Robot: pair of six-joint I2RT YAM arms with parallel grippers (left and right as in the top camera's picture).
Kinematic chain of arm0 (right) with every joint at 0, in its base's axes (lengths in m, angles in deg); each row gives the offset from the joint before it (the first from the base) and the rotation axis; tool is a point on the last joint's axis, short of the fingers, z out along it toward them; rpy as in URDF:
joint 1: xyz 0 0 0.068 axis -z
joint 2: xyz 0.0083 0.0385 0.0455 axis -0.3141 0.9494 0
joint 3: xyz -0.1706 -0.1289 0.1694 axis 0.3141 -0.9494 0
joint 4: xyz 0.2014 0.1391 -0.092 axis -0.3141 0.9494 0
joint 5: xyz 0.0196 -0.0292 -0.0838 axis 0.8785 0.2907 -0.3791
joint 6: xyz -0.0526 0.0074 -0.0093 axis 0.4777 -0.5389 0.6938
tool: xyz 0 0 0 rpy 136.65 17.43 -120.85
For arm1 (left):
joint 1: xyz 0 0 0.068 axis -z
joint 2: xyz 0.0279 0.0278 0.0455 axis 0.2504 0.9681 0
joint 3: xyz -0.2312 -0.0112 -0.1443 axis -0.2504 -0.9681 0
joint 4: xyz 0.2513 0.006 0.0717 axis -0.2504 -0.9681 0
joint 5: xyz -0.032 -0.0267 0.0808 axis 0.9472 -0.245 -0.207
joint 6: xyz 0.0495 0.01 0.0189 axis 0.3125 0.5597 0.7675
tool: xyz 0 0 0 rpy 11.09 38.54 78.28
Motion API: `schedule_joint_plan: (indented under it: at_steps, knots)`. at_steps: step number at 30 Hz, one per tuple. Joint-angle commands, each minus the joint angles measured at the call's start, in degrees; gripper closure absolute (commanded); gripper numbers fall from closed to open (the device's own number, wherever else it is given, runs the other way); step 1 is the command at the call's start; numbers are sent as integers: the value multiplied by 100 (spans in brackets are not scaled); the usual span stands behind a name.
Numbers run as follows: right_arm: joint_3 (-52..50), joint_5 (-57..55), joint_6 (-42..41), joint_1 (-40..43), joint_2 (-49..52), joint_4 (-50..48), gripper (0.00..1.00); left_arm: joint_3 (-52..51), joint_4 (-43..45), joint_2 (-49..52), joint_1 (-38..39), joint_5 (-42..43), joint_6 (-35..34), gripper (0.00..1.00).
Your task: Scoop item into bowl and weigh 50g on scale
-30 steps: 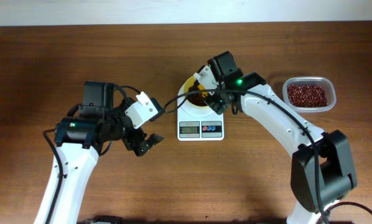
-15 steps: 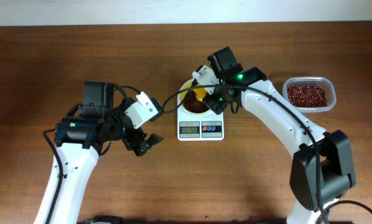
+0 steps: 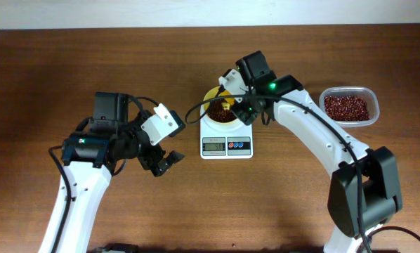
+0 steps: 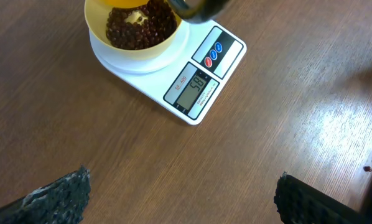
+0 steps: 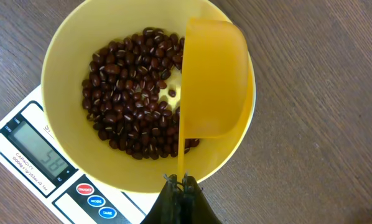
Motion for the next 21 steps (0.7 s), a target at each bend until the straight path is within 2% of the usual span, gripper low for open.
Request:
schedule_joint_plan:
  at_steps: [1, 4, 14, 21]
  knots:
    - [151, 164, -39, 33, 85, 42, 96, -13, -9, -2, -35, 17, 76, 1]
    - [151, 527, -39, 33, 63, 116, 96, -13, -9, -2, -35, 17, 74, 1]
    - [131, 472, 221, -7, 120, 356, 96, -13, -9, -2, -35, 17, 74, 1]
    - [129, 1303, 216, -4, 122, 645, 96, -13, -9, -2, -35, 17, 76, 1]
